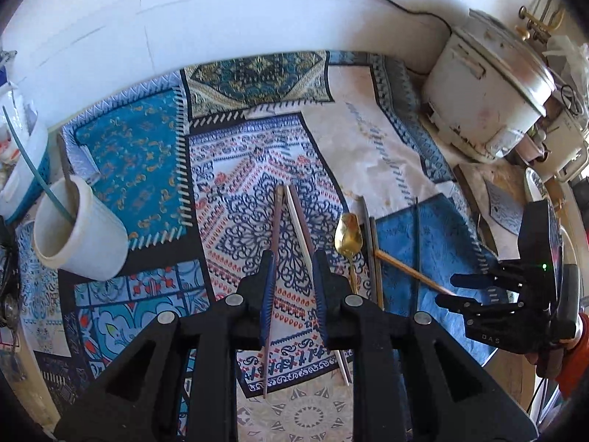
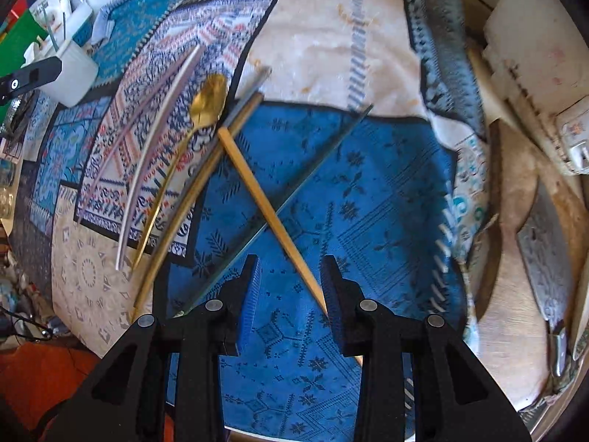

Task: Organize utensils
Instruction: 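Move both tools back over the gold spoon and wooden chopsticks, then close left tool on the gold spoon while right tool grasps a light wooden chopstick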

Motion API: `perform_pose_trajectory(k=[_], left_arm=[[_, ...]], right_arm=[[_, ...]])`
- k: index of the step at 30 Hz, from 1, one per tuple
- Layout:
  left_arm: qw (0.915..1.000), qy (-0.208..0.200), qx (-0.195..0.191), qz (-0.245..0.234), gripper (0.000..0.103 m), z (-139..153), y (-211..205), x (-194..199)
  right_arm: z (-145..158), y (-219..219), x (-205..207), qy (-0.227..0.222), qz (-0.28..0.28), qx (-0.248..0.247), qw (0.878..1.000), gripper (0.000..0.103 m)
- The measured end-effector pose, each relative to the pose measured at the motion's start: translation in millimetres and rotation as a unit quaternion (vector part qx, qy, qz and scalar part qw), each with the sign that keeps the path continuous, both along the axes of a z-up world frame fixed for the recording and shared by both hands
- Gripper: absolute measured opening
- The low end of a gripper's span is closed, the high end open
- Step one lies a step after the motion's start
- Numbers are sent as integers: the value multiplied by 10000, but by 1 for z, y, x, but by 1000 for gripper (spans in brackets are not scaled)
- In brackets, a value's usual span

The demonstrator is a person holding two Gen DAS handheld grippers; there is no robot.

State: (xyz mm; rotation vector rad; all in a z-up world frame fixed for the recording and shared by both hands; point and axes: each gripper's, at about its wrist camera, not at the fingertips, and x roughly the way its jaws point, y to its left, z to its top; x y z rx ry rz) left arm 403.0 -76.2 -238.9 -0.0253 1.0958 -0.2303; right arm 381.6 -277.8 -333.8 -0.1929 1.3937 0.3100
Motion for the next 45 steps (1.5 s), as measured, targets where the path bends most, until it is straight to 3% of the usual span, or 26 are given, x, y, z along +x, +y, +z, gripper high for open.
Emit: perform_pose_trajectory(k=[4,6,10,17,25,29,34,45], left_arm=[[9998,200,98,13,19,-19,-2,-2],[9995,285,97,33,19,-25,0,-2],[9988,494,-13,42,19,-38,1,2],[9968,775,-61,-163,19,-59,-15,13],[9921,1149,-387,-322,19,-73,-38,38],[9927,1077,-76,-546,19,-76,-63,48],[9935,954,198,-593,36,-80,-83,57],[9962,662,472,-320,37,-90,-99,72]], right_arm=[[-8,1,8,88,7,-9,10000,29],[-11,3,10,144,58,-20,9999,15],[-11,5,12,123,35,17,9999,7],[-9,7,13,-53,-177,361,9992,6],[23,-10,17,-402,-626,891,9932,6],[32,-22,17,-558,-825,1131,9886,6],[37,-27,12,-720,-961,1214,9853,6],[43,-37,9,-879,-1162,1263,9812,6]])
